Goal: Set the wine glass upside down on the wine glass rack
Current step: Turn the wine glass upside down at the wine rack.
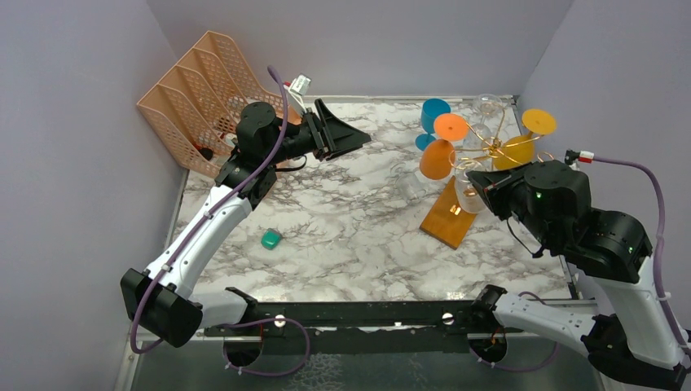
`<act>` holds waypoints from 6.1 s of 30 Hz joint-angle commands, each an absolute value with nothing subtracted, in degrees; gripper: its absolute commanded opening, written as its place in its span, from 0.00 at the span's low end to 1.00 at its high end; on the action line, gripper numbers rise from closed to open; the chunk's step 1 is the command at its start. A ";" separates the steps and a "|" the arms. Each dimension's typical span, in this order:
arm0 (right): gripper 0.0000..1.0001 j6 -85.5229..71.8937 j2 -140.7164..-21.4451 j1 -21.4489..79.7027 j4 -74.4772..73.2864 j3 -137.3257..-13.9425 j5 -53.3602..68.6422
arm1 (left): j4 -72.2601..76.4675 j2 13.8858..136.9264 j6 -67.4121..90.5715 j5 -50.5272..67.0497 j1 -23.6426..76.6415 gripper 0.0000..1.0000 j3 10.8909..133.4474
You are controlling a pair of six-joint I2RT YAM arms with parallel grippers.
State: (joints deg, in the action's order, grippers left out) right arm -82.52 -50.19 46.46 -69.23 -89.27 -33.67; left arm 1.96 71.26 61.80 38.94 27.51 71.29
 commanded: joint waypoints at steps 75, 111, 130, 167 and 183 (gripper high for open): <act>0.01 -97.92 -46.38 46.69 -51.65 -76.82 -50.20 | 7.12 72.95 63.53 39.64 27.60 0.62 70.54; 0.01 -69.87 -44.42 46.67 -31.91 -70.23 -15.02 | 15.72 82.89 65.64 44.92 41.90 0.45 76.27; 0.24 -61.90 -45.19 46.63 -37.16 -71.42 -11.70 | 17.58 80.44 66.20 45.73 41.99 0.00 73.56; 0.74 17.02 -66.91 46.67 -55.92 -97.28 12.88 | 2.32 78.36 66.06 43.43 37.44 0.00 76.68; 0.80 22.52 -66.86 46.67 -54.44 -94.76 11.90 | 3.29 76.82 65.43 46.13 35.86 0.00 76.37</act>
State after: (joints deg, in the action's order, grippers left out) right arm 22.55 -65.82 46.54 -56.16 -94.74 11.22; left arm -0.08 79.59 65.71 44.16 36.01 74.26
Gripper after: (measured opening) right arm 0.812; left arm 0.038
